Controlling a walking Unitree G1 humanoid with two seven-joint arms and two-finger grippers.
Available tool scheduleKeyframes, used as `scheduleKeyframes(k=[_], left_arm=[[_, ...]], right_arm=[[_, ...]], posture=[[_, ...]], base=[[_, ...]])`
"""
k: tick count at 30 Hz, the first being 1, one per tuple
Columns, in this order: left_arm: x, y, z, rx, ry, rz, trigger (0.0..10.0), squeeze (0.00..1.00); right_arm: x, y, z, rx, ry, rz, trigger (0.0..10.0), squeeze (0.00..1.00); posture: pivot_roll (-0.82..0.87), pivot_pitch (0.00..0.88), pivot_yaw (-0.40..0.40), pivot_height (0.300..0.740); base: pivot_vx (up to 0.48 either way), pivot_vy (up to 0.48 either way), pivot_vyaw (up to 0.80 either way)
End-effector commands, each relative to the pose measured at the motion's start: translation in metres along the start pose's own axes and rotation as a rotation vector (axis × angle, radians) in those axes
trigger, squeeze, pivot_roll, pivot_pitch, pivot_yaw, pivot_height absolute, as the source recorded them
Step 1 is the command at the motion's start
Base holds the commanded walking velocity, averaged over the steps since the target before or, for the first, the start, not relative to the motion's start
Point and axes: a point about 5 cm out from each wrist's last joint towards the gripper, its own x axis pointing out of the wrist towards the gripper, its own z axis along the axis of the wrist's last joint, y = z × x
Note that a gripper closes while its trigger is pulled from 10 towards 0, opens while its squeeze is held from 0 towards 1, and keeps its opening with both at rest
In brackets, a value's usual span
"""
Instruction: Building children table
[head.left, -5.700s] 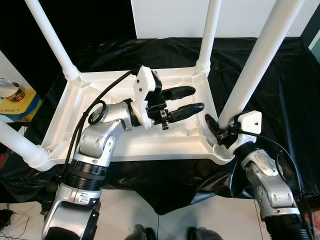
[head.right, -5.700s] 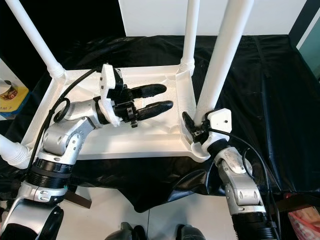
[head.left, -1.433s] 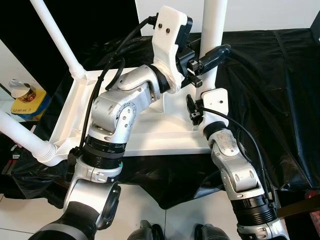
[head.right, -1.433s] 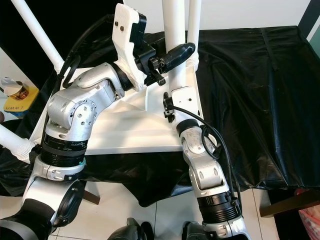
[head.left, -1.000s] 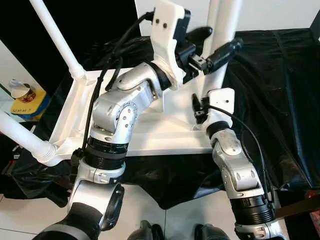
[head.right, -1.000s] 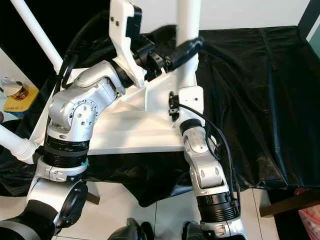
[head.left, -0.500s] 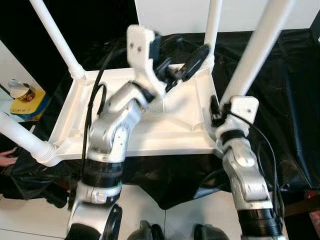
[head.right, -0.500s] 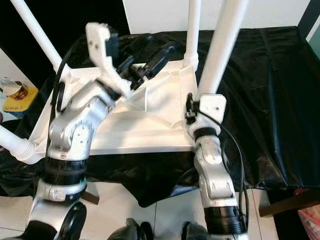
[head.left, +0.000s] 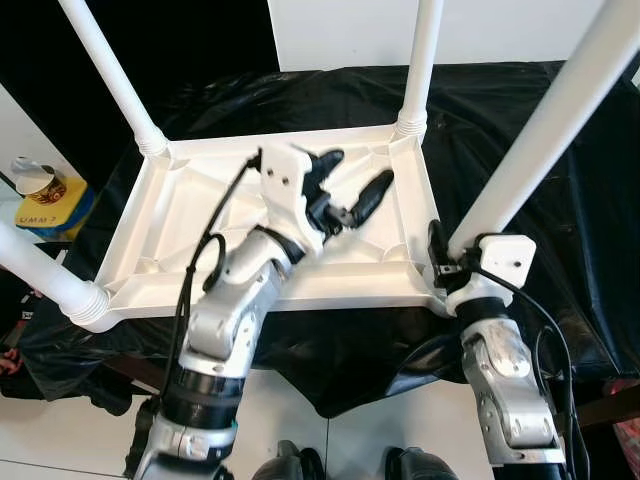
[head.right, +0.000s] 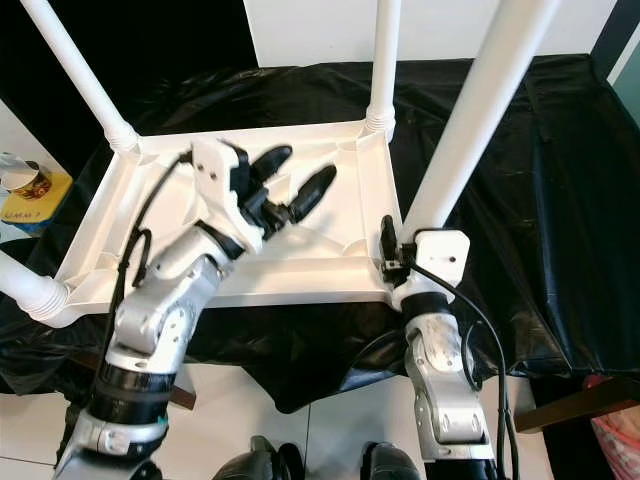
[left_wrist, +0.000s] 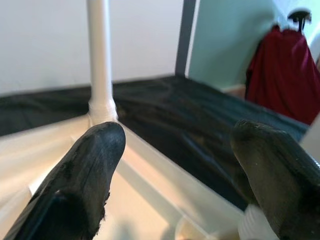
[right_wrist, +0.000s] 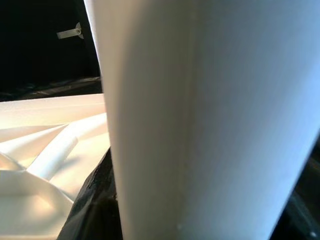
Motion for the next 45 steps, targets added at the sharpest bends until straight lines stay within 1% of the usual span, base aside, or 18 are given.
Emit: scheduleKeyframes(k=[1, 7, 12, 17, 19, 23, 25, 27, 32, 37, 38, 39, 41, 44, 45], left_arm=[[-0.004, -0.006, -0.004, 0.040, 0.008, -0.043, 10.0, 0.00], [-0.011, -0.010, -0.016, 0.060, 0.049, -0.054, 10.0, 0.00], [-0.013, -0.012, -0.020, 0.055, 0.064, -0.060, 10.0, 0.00], [-0.017, -0.017, -0.025, 0.041, 0.089, -0.089, 10.0, 0.00], [-0.019, -0.021, -0.029, 0.035, 0.107, -0.108, 10.0, 0.00], [-0.020, -0.022, -0.031, 0.039, 0.119, -0.117, 10.0, 0.00], [-0.020, -0.022, -0.031, 0.039, 0.119, -0.117, 10.0, 0.00], [-0.021, -0.022, -0.031, 0.040, 0.123, -0.116, 10.0, 0.00], [-0.021, -0.022, -0.030, 0.035, 0.124, -0.115, 10.0, 0.00], [-0.021, -0.022, -0.030, 0.036, 0.125, -0.116, 10.0, 0.00], [-0.020, -0.022, -0.030, 0.035, 0.124, -0.117, 10.0, 0.00], [-0.020, -0.022, -0.030, 0.035, 0.124, -0.117, 10.0, 0.00], [-0.020, -0.022, -0.029, 0.032, 0.124, -0.121, 10.0, 0.00], [-0.020, -0.022, -0.029, 0.032, 0.124, -0.122, 10.0, 0.00], [-0.020, -0.022, -0.029, 0.032, 0.124, -0.124, 10.0, 0.00]], right_arm=[[-0.006, -0.004, -0.007, 0.008, 0.031, -0.004, 10.0, 0.00], [-0.010, -0.010, -0.015, 0.005, 0.057, -0.009, 10.0, 0.00], [-0.011, -0.013, -0.019, 0.006, 0.068, -0.004, 10.0, 0.00], [-0.010, -0.011, -0.024, -0.017, 0.073, 0.055, 10.0, 0.00], [-0.012, -0.009, -0.028, -0.046, 0.080, 0.099, 10.0, 0.00], [-0.016, -0.007, -0.032, -0.078, 0.087, 0.143, 10.0, 0.00], [-0.016, -0.007, -0.032, -0.078, 0.087, 0.143, 10.0, 0.00], [-0.022, -0.006, -0.038, -0.113, 0.100, 0.177, 10.0, 0.00], [-0.027, -0.009, -0.046, -0.150, 0.120, 0.209, 10.0, 0.00], [-0.027, -0.008, -0.048, -0.154, 0.127, 0.241, 10.0, 0.00], [-0.027, -0.006, -0.049, -0.169, 0.125, 0.274, 10.0, 0.00], [-0.027, -0.006, -0.049, -0.169, 0.125, 0.274, 10.0, 0.00], [-0.029, -0.002, -0.051, -0.199, 0.125, 0.341, 10.0, 0.00], [-0.030, -0.001, -0.052, -0.203, 0.126, 0.357, 10.0, 0.00], [-0.031, 0.000, -0.054, -0.187, 0.148, 0.383, 10.0, 0.00]], posture=[[-0.12, 0.157, 0.066, 0.740], [-0.12, 0.159, 0.065, 0.740], [-0.12, 0.159, 0.067, 0.740], [-0.12, 0.157, 0.068, 0.740], [-0.12, 0.154, 0.066, 0.740], [-0.11, 0.149, 0.060, 0.740], [-0.11, 0.149, 0.060, 0.740], [-0.11, 0.147, 0.060, 0.740], [-0.11, 0.143, 0.063, 0.740], [-0.11, 0.142, 0.064, 0.740], [-0.11, 0.138, 0.068, 0.740], [-0.11, 0.138, 0.068, 0.740], [-0.11, 0.135, 0.068, 0.740], [-0.11, 0.135, 0.068, 0.740], [-0.11, 0.133, 0.067, 0.740]], base=[[0.000, 0.000, 0.00], [0.000, 0.000, 0.00], [0.000, 0.000, 0.00], [0.000, 0.000, 0.00], [0.000, 0.000, 0.00], [0.000, 0.000, 0.00], [0.000, 0.000, 0.00], [0.000, 0.000, 0.00], [0.000, 0.000, 0.00], [0.000, 0.000, 0.00], [0.000, 0.000, 0.00], [0.000, 0.000, 0.00], [0.000, 0.000, 0.00], [0.000, 0.000, 0.00], [0.000, 0.000, 0.00]])
